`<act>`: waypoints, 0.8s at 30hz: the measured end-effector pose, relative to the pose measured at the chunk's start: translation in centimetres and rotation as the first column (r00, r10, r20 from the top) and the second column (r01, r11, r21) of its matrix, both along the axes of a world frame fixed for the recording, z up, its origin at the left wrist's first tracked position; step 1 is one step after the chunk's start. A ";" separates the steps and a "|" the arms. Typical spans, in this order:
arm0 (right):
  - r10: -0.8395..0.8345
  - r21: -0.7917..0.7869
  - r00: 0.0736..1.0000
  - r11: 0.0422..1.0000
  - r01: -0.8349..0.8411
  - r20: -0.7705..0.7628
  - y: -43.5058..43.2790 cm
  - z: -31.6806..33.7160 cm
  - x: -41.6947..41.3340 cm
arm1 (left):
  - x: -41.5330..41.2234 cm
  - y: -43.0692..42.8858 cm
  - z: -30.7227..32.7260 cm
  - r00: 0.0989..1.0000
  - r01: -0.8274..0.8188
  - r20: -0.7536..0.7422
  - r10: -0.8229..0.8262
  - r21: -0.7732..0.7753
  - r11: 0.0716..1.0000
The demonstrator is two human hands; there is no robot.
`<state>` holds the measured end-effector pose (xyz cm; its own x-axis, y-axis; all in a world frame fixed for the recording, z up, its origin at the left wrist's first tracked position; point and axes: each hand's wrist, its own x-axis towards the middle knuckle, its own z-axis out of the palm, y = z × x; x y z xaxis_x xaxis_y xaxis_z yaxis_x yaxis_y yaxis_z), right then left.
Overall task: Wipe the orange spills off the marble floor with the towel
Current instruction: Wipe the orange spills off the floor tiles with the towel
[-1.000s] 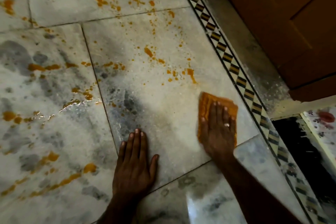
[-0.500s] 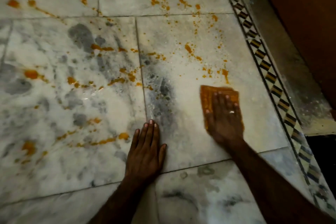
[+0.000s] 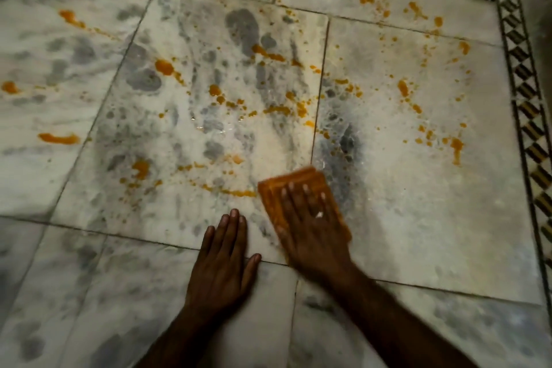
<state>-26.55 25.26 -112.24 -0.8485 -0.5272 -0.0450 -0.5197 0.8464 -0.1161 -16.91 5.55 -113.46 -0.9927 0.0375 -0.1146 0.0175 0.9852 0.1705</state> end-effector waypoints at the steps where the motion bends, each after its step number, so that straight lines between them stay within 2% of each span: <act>1: -0.023 0.011 1.000 1.000 0.023 -0.007 0.2 0.1 -2.3 | 0.0 -0.2 0.0 1.000 -0.010 0.001 0.010 0.000 1.000; 5: -0.229 0.063 0.973 0.971 0.230 -0.025 4.2 0.1 -6.4 | -0.2 -1.1 0.3 1.000 -0.006 -0.002 0.006 0.020 1.000; 8: -0.442 0.054 0.897 0.895 0.443 -0.025 6.4 0.0 -2.4 | -0.4 -2.5 0.3 0.996 -0.085 0.022 0.085 0.024 0.996; 10: -0.493 0.074 0.866 0.864 0.499 -0.085 5.8 0.3 3.2 | -0.5 -3.6 0.3 0.988 -0.152 0.039 0.151 0.017 0.988; 12: -0.355 0.119 0.927 0.922 0.368 -0.118 3.3 0.7 8.7 | -0.1 -5.0 0.1 0.978 -0.204 0.045 0.203 0.015 0.979; 14: -0.139 0.083 0.989 0.986 0.142 -0.048 0.2 0.8 11.2 | 0.4 -6.2 0.0 0.971 -0.237 0.040 0.237 0.011 0.971; 16: 0.078 0.003 0.997 0.997 -0.078 0.029 -3.2 0.5 9.3 | 0.9 -6.8 0.0 0.967 -0.254 0.021 0.254 0.000 0.967; 18: 0.196 -0.031 0.980 0.980 -0.195 0.045 -6.2 0.1 4.8 | 1.0 -6.9 0.0 0.966 -0.258 0.004 0.258 -0.009 0.966; 21: 0.138 0.000 0.990 0.990 -0.138 0.033 -8.4 0.1 -3.2 | 1.0 -6.8 0.1 0.966 -0.258 0.002 0.258 -0.010 0.966; 24: -0.048 0.052 0.997 0.998 0.044 0.061 -5.4 0.6 -8.9 | 1.0 -7.3 0.2 0.972 -0.235 0.026 0.235 -0.012 0.972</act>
